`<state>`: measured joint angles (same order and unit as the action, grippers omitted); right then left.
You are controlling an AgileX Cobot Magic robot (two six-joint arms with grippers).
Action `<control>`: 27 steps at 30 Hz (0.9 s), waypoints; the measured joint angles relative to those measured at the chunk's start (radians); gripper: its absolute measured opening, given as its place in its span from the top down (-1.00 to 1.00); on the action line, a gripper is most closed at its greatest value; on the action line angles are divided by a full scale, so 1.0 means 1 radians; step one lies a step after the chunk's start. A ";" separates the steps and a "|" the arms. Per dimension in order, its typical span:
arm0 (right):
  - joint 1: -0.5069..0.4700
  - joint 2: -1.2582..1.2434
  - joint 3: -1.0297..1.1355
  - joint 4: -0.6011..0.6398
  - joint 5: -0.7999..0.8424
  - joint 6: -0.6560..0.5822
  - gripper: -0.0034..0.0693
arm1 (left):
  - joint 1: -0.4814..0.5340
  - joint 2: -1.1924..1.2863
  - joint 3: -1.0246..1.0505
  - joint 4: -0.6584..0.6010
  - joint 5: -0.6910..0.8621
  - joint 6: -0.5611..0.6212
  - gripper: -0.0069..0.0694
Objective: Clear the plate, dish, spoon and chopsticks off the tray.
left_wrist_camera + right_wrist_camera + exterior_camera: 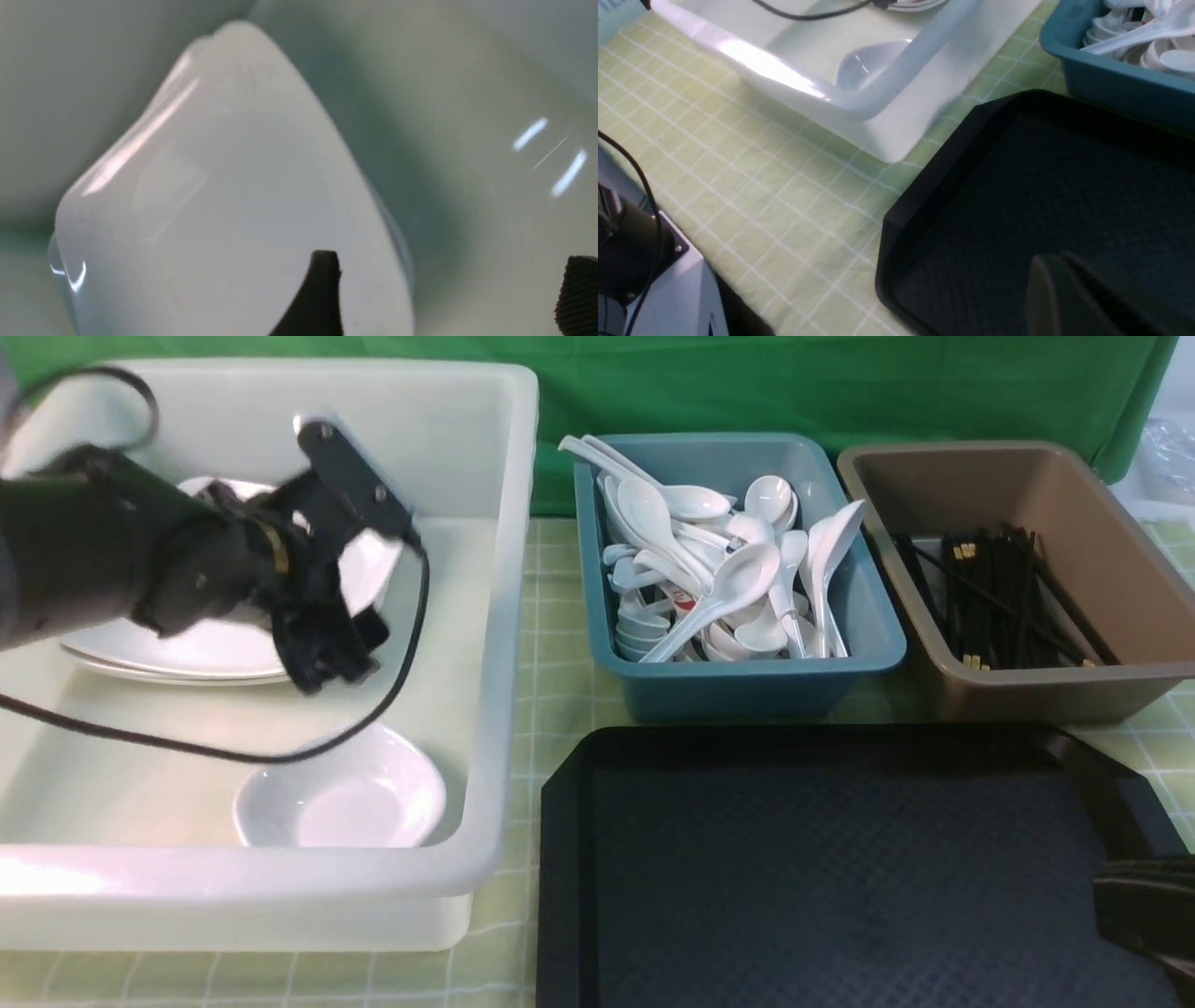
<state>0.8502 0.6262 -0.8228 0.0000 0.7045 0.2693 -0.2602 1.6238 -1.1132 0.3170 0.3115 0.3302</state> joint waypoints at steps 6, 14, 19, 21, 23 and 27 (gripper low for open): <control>0.000 0.000 0.000 -0.036 0.012 0.000 0.80 | -0.143 -0.353 0.035 -0.288 0.004 -0.011 -0.08; 0.000 0.000 0.000 -0.092 0.013 0.000 0.73 | -0.323 -0.802 0.334 -0.444 -0.135 0.001 0.79; 0.000 0.000 0.000 -0.097 0.013 0.000 0.67 | -0.361 -1.015 0.531 -0.467 -0.277 0.008 0.79; 0.000 0.000 0.000 -0.097 0.013 0.000 0.66 | -0.361 -1.064 0.580 -0.468 -0.318 0.008 0.79; 0.000 0.000 0.000 -0.098 0.013 0.000 0.66 | -0.361 -1.092 0.618 -0.470 -0.342 0.008 0.79; 0.000 0.000 0.000 -0.098 0.013 0.001 0.65 | -0.361 -1.111 0.687 -0.470 -0.353 0.008 0.79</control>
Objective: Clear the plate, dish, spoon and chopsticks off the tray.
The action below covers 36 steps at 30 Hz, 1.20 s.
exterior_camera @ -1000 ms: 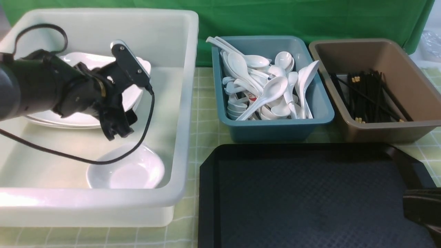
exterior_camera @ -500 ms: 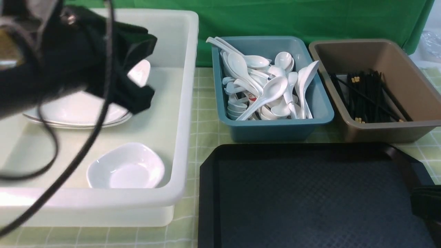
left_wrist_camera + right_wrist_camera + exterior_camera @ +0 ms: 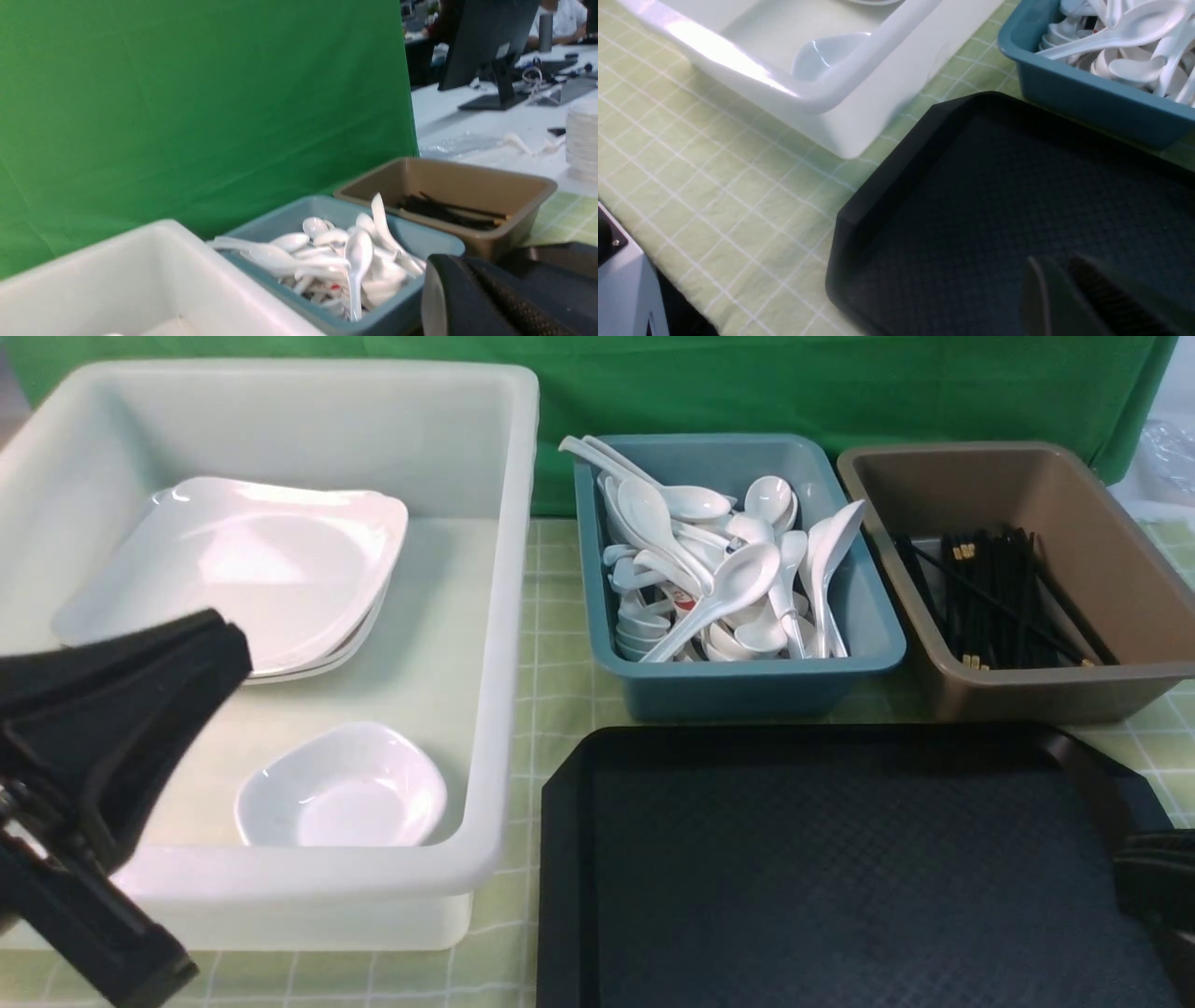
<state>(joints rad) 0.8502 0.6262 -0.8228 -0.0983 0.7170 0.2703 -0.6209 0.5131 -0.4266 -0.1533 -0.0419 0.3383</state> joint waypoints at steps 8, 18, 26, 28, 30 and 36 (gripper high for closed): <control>0.000 0.000 0.000 -0.001 0.000 0.000 0.58 | 0.000 0.001 0.090 0.000 0.004 0.000 0.79; -0.204 -0.054 0.005 -0.029 0.001 -0.002 0.58 | 0.000 0.001 0.167 0.000 0.020 0.000 0.79; -0.662 -0.350 0.422 0.089 -0.278 -0.366 0.86 | 0.000 0.001 0.216 0.000 0.032 0.000 0.79; -0.715 -0.420 0.545 0.093 -0.372 -0.380 0.86 | 0.000 0.001 0.225 0.000 0.032 0.000 0.79; -0.742 -0.471 0.608 0.098 -0.418 -0.391 0.86 | 0.000 0.001 0.231 0.000 0.034 0.000 0.79; -0.768 -0.622 0.824 0.098 -0.521 -0.326 0.86 | 0.000 0.001 0.236 0.001 0.042 0.000 0.79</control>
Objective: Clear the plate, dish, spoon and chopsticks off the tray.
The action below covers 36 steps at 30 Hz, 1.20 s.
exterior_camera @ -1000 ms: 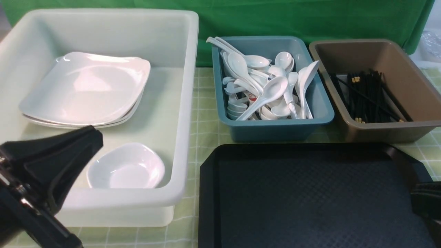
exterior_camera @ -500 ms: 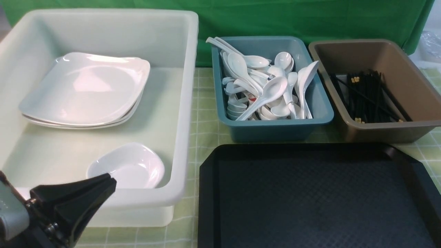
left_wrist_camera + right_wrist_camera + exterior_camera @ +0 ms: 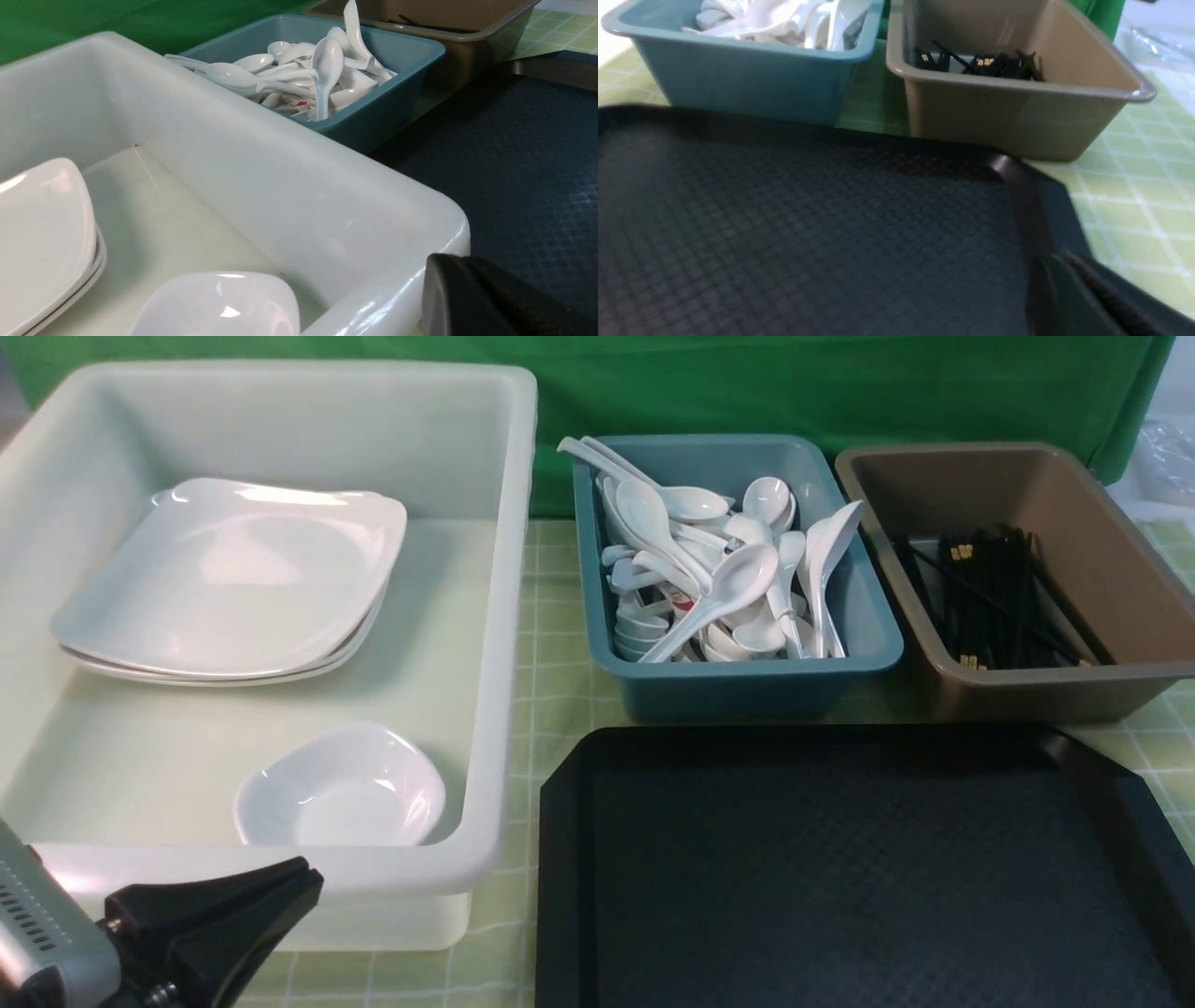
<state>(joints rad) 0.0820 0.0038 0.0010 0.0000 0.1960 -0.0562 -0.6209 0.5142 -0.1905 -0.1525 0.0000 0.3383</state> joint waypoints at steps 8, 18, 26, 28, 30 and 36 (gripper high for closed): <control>0.000 -0.002 0.005 0.000 0.065 0.029 0.84 | 0.000 0.002 0.000 0.000 -0.008 0.002 0.79; 0.000 -0.002 0.005 0.000 0.067 0.036 0.76 | 0.000 0.002 0.000 0.000 -0.008 0.002 0.79; 0.000 -0.002 0.005 0.000 0.067 0.037 0.70 | 0.000 0.002 0.000 0.000 -0.009 0.002 0.79; 0.000 -0.002 0.005 0.000 0.067 0.038 0.69 | 0.000 0.002 0.000 0.001 -0.014 0.005 0.79; 0.000 -0.002 0.005 0.000 0.067 0.038 0.67 | 0.000 -0.005 0.000 0.003 -0.062 0.014 0.79; 0.000 -0.002 0.005 0.000 0.067 0.038 0.65 | 0.120 -0.109 0.000 0.003 -0.200 -0.022 0.79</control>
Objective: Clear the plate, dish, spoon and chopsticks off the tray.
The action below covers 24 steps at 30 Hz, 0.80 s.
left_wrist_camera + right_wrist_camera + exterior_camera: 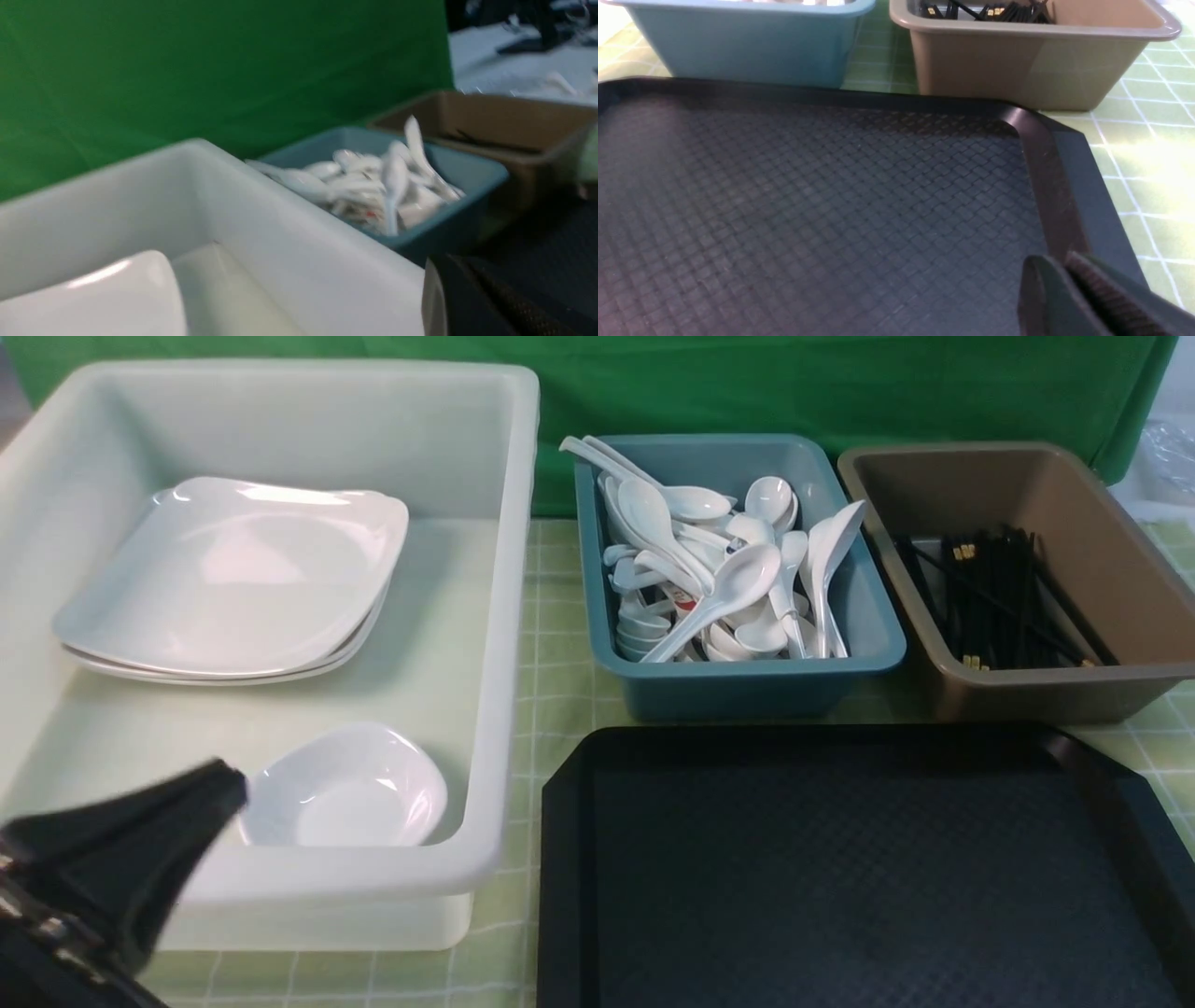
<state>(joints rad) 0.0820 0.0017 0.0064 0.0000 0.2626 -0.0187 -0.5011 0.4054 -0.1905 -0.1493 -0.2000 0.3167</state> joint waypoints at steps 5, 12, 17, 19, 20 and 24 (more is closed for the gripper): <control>0.000 -0.001 0.000 0.000 0.000 0.000 0.61 | 0.220 -0.151 0.031 -0.019 0.029 -0.039 0.79; 0.000 -0.001 0.000 0.000 0.000 0.000 0.57 | 0.507 -0.384 0.138 -0.046 0.261 -0.111 0.79; 0.000 -0.001 0.000 0.000 -0.001 0.000 0.53 | 0.562 -0.406 0.196 -0.075 0.422 -0.127 0.79; 0.000 -0.001 0.000 0.000 -0.001 0.000 0.51 | 0.562 -0.406 0.197 -0.079 0.448 -0.131 0.79; 0.000 -0.001 0.000 0.000 -0.001 0.000 0.51 | 0.562 -0.406 0.197 -0.079 0.448 -0.131 0.79; 0.000 -0.001 0.000 0.000 -0.001 0.001 0.48 | 0.562 -0.407 0.197 -0.079 0.446 -0.131 0.79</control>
<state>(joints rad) 0.0820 0.0008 0.0064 0.0000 0.2620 -0.0175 0.0607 -0.0013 0.0064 -0.2285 0.2459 0.1861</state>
